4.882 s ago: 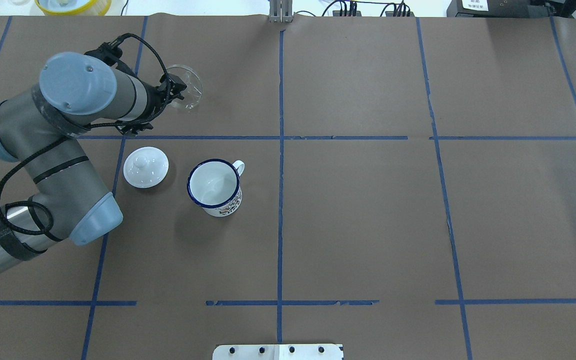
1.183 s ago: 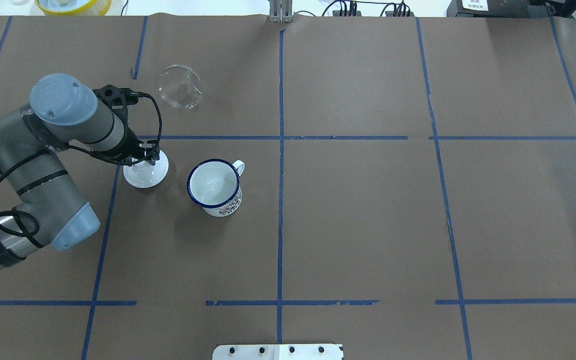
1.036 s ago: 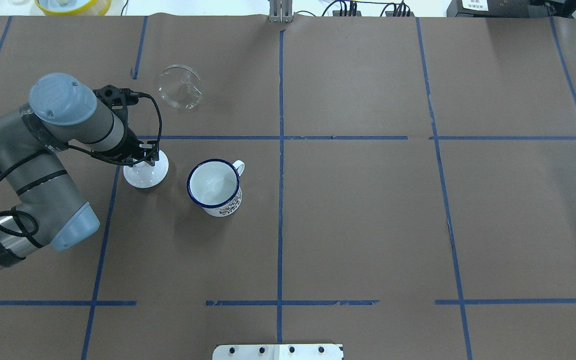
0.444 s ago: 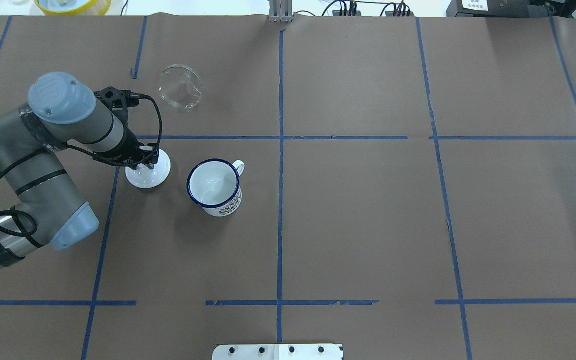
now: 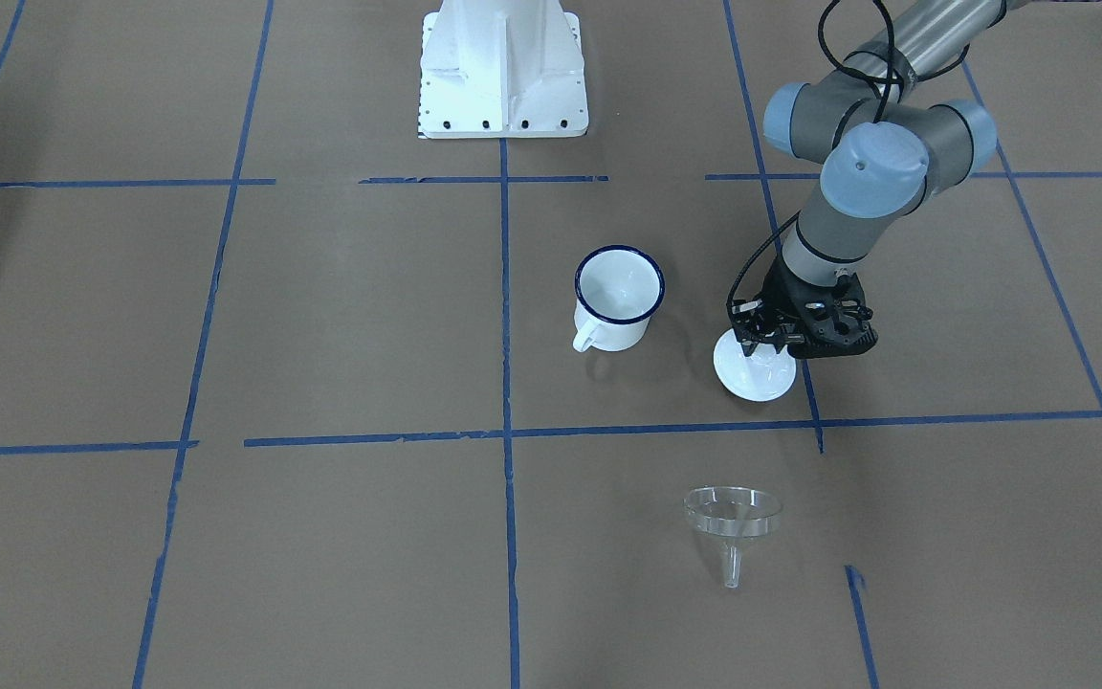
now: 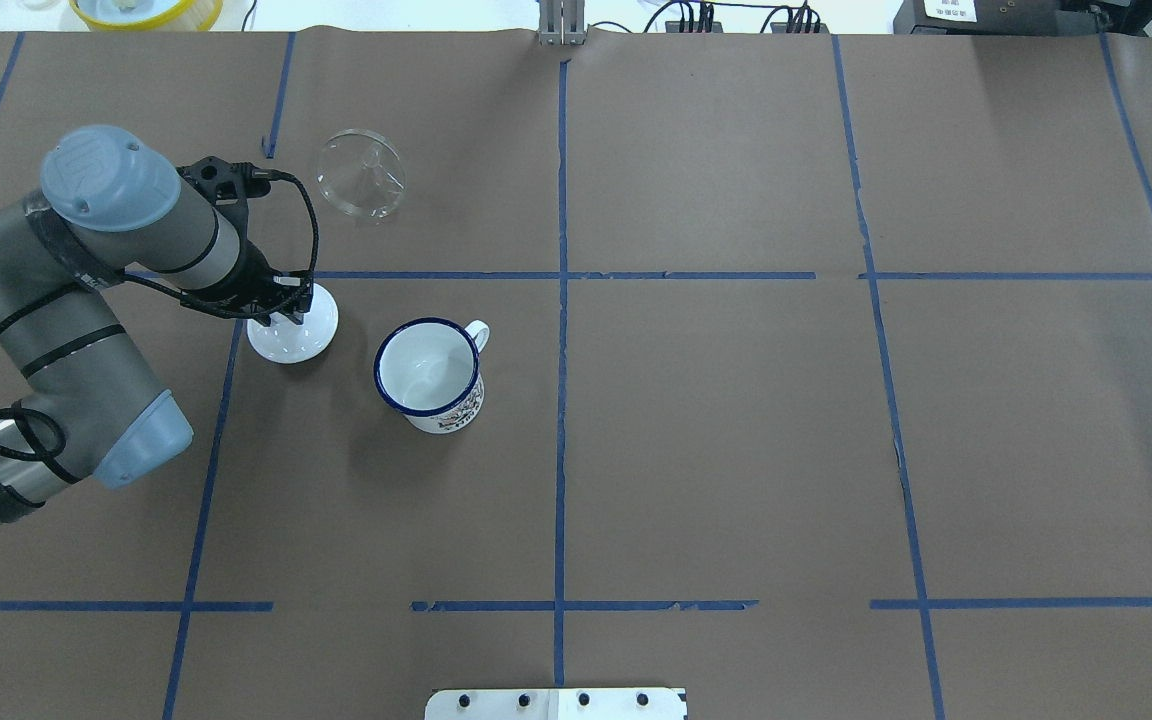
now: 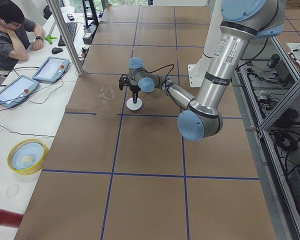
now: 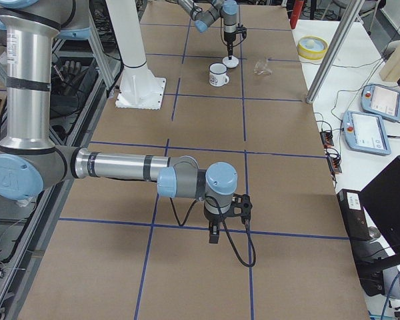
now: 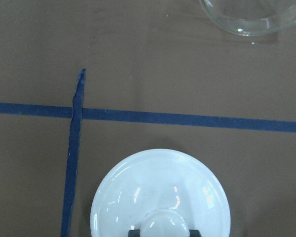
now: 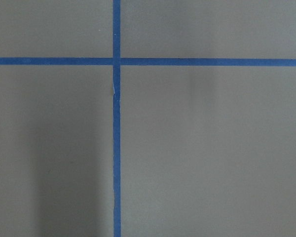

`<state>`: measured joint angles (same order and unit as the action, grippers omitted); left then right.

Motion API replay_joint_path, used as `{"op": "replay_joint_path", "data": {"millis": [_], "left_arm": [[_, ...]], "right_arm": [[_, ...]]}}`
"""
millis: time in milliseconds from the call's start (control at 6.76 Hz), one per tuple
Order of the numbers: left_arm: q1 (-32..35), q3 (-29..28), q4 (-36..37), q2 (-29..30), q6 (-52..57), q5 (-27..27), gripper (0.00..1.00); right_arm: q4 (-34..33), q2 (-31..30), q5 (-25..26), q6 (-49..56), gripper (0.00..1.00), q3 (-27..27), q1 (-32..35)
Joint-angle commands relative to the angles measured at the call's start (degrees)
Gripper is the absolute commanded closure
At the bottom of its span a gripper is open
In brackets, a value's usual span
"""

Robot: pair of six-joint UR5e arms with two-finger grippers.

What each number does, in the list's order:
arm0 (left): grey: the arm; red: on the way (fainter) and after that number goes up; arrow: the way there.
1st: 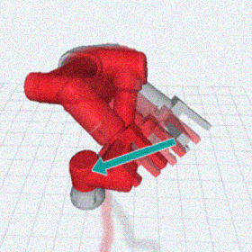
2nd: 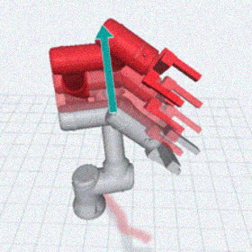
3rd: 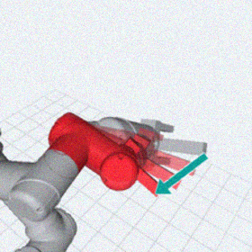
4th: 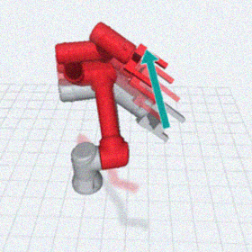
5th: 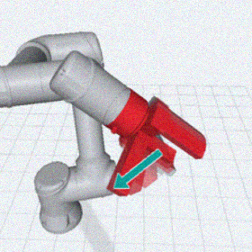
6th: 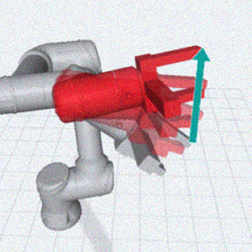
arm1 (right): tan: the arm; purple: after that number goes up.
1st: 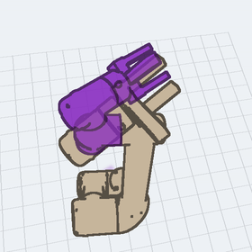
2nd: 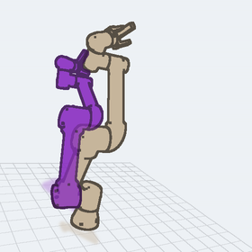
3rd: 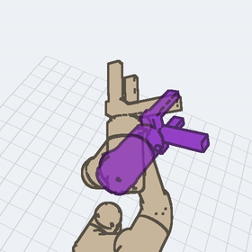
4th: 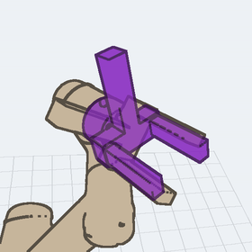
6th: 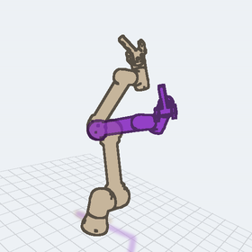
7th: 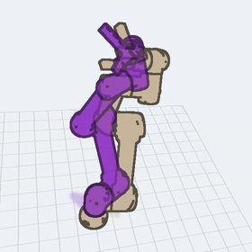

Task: Remove funnel from cup
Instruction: 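Lift the white lid and carry it over the mug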

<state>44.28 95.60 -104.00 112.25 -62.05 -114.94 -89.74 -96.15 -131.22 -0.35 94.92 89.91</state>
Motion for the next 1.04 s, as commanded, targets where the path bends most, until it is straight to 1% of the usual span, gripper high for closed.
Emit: {"op": "replay_joint_path", "data": {"millis": [0, 148, 296, 444, 592, 888], "left_arm": [[1.4, 5.4, 4.5, -0.4, 0.0, 0.0, 1.00], [1.4, 10.6, 11.5, 0.2, 0.0, 0.0, 1.00], [1.3, 14.6, 17.3, 1.3, -0.6, 0.0, 1.00], [1.0, 14.8, 22.1, 5.7, -4.0, -0.1, 1.00], [0.8, 14.5, 23.3, 8.1, -7.7, -1.9, 1.00], [-2.8, 11.2, 23.3, 13.2, -15.7, -1.9, 1.00]], "right_arm": [[0.0, 0.0, 0.0, 0.0, 0.00, 0.0, 0.0], [0.0, 0.0, 0.0, 0.0, 0.00, 0.0, 0.0], [0.0, 0.0, 0.0, 0.0, 0.00, 0.0, 0.0], [0.0, 0.0, 0.0, 0.0, 0.00, 0.0, 0.0], [0.0, 0.0, 0.0, 0.0, 0.00, 0.0, 0.0], [0.0, 0.0, 0.0, 0.0, 0.00, 0.0, 0.0]]}}
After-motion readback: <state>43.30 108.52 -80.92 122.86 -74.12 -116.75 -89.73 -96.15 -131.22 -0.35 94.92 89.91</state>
